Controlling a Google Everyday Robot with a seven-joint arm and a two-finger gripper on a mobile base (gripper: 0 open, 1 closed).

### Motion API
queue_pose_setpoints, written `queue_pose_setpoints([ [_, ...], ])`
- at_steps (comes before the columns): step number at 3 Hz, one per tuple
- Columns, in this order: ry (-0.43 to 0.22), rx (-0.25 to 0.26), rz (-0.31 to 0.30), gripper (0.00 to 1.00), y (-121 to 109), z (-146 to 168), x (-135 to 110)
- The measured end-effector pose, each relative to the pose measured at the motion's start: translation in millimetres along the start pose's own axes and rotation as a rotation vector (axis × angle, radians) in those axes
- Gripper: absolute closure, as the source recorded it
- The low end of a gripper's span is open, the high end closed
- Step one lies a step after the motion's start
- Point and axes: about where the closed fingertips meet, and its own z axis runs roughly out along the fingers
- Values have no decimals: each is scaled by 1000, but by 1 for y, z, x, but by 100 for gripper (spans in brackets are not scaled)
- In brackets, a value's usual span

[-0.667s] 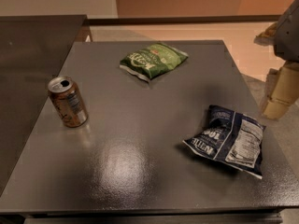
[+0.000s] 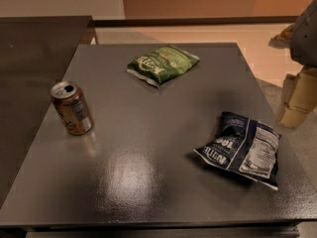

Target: Move blue chip bag near green jalapeno chip bag

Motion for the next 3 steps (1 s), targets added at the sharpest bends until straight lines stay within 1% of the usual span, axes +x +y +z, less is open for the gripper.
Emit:
queue_pose_setpoints([
  [1,2,-26,-71,0,10,10,-1],
  [2,21,-76,-175,0,24,33,-2],
  [3,54,-124,-286,0,37,58,1],
])
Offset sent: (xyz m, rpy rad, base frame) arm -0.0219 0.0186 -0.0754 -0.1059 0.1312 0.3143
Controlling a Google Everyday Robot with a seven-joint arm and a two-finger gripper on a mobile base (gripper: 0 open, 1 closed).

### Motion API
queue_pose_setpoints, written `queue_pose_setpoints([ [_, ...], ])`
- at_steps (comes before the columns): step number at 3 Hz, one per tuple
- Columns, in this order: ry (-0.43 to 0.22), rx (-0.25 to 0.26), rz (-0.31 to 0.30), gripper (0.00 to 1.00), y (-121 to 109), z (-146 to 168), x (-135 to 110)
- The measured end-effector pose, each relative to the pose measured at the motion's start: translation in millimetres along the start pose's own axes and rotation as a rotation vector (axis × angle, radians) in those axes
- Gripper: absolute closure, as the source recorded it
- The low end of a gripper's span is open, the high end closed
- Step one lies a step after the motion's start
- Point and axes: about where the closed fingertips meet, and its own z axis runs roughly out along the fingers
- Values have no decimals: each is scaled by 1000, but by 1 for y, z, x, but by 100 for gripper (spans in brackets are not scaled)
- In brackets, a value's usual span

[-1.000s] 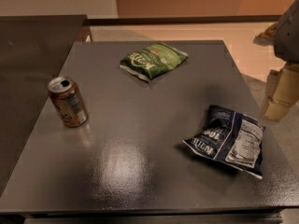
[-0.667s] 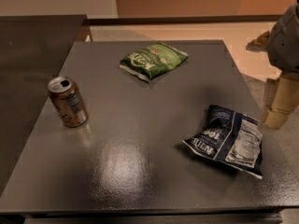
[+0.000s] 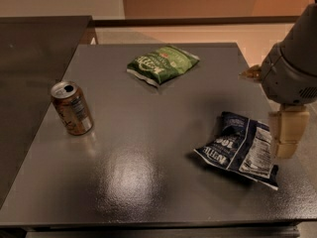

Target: Move blue chip bag near green jalapeno chip bag

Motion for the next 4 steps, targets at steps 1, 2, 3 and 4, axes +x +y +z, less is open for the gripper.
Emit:
queue_pose_setpoints([
  [1,23,-46,-126,0,11,24,-1],
  [2,30,-89,-216,0,19,43,-2],
  [3,27,-117,-274,8,26,55,-2],
  [4,21,-133,-293,26,30,58,-1],
])
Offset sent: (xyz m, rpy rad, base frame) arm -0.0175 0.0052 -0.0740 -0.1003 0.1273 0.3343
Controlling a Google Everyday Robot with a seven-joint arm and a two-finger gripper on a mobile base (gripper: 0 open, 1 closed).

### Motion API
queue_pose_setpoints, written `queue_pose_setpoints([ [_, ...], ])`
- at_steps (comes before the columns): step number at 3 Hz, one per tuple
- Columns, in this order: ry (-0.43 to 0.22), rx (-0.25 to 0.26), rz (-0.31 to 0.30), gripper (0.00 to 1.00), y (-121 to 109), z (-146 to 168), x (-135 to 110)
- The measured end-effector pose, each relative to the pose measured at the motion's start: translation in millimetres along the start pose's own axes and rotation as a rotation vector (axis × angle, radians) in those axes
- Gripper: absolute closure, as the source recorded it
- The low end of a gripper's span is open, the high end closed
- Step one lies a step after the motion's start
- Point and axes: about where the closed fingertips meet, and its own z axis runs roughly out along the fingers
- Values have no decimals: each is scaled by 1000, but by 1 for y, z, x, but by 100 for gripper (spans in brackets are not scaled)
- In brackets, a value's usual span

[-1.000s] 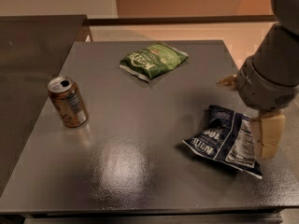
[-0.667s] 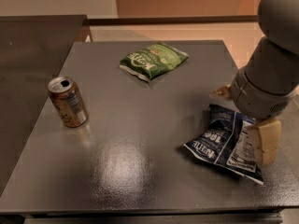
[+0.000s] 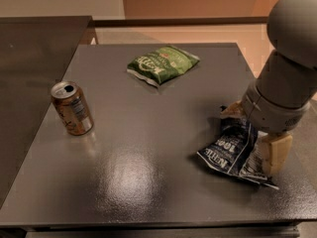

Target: Move blue chip bag near green jalapeno chip bag

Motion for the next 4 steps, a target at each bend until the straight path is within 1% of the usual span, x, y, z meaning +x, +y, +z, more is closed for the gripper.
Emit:
queue_pose_setpoints([
  [1,-7,2,-2,50,0,-3,1],
  [2,-13,42,4,73,-4,-14,-1],
  [3,-21,104,14,96,-16,-32,-5],
  [4,-34,175,19,100,-41,-54,-10],
])
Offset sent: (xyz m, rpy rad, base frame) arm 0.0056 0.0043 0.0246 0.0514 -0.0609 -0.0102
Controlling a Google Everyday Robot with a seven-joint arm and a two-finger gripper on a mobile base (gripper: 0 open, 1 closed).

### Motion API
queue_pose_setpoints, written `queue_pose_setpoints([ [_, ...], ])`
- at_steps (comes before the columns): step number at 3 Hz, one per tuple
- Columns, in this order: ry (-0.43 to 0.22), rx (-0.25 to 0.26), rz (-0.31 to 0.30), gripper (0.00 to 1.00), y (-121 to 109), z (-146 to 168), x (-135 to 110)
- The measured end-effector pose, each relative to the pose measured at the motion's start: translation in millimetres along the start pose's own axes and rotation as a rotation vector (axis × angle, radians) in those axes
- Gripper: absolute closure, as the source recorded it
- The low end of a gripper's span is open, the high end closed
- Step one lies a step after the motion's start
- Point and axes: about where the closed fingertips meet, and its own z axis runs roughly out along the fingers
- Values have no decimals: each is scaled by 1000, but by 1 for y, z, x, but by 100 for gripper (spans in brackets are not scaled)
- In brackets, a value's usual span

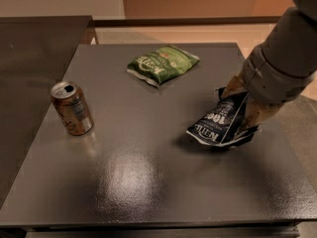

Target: Move blue chip bag near green jalapeno chip bag

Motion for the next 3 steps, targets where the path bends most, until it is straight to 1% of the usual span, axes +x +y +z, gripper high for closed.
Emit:
queue_pose_setpoints([
  [1,-14,64,-3,100,-39,-14,-2],
  [2,-33,107,10,100,-84,-16,1],
  [3,-44,131,21,100,-128,-10,5],
])
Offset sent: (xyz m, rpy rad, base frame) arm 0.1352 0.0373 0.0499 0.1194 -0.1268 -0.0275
